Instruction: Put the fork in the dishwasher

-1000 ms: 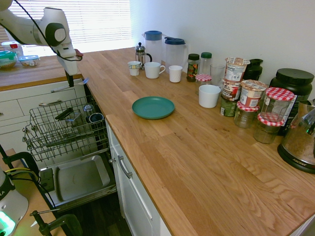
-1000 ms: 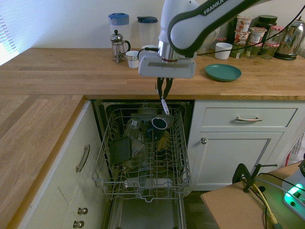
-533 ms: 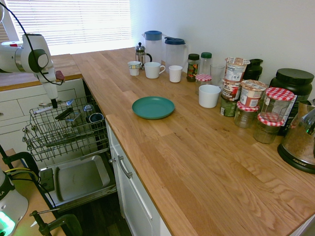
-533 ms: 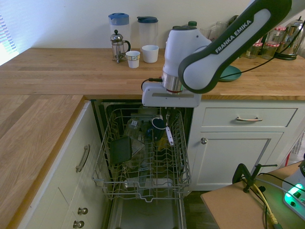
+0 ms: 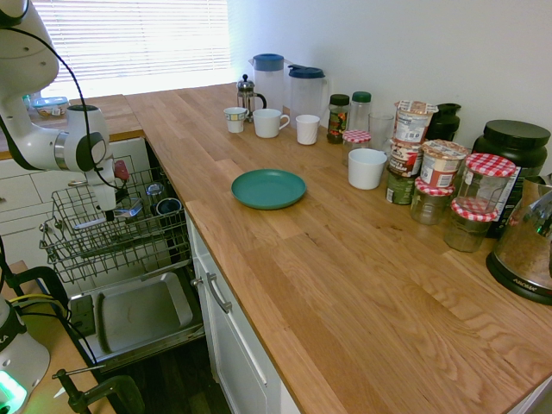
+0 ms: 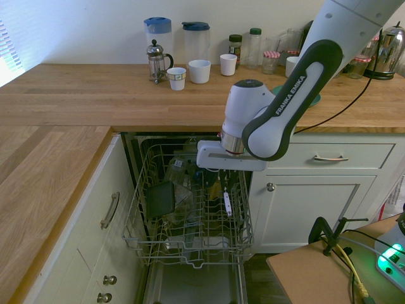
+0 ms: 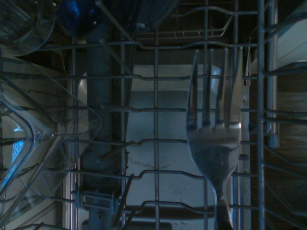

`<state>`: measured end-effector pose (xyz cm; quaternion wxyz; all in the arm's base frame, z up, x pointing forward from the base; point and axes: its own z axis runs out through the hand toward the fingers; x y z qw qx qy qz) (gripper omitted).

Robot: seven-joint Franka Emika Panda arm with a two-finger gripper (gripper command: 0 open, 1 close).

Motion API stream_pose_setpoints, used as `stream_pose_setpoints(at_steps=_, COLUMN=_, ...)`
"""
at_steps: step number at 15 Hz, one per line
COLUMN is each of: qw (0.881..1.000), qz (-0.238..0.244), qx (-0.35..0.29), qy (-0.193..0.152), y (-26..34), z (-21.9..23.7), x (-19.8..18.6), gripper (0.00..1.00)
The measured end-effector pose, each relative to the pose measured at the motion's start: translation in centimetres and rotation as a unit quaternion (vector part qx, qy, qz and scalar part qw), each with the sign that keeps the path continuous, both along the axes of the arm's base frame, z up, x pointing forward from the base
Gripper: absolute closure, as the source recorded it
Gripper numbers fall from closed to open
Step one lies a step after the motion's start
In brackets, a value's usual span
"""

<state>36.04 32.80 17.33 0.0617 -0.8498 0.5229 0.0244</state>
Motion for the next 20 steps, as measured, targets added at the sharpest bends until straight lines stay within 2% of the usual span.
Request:
stream_pose_setpoints(at_steps=4, qw=1.0, qz=0.0, qx=0.007, qy=0.018, y=0.8, z=-3.2, x=1.0, gripper=1.0)
stream_pose_setpoints(at_steps=5, qw=1.0, qz=0.0, qx=0.007, qy=0.021, y=0.9, z=-3.8, x=1.3, gripper=0.0)
stream_pose_setpoints(at_steps=16, qw=1.0, qz=-0.006, qx=0.008, qy=0.02, y=0.7, z=-4.7, x=3.1, gripper=0.0)
stream_pose_setpoints(at_steps=20, qw=1.0, qz=-0.005, qx=0.01, qy=0.009, y=0.7, z=-3.2, x=3.5, gripper=0.0)
